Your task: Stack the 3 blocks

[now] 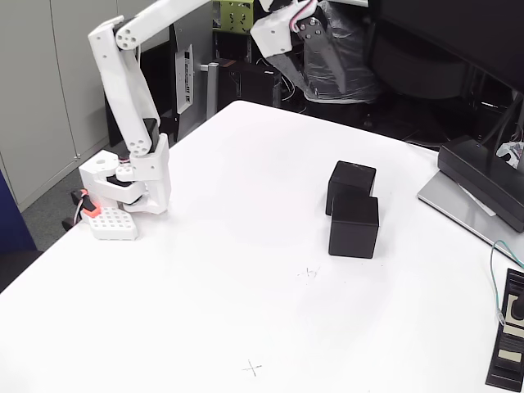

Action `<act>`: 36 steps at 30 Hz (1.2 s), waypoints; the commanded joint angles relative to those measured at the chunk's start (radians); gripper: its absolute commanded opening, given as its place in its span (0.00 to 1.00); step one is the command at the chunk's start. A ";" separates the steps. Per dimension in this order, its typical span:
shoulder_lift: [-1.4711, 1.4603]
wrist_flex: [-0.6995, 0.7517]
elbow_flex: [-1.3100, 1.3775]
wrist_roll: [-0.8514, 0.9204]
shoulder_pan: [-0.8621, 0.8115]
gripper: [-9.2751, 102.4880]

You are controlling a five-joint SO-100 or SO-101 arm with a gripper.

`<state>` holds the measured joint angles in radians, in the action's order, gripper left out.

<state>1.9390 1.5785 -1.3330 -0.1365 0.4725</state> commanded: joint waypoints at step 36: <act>1.244 -0.417 -1.023 0.141 -0.357 0.07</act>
<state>3.1263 1.2118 -2.2411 -0.0046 0.1212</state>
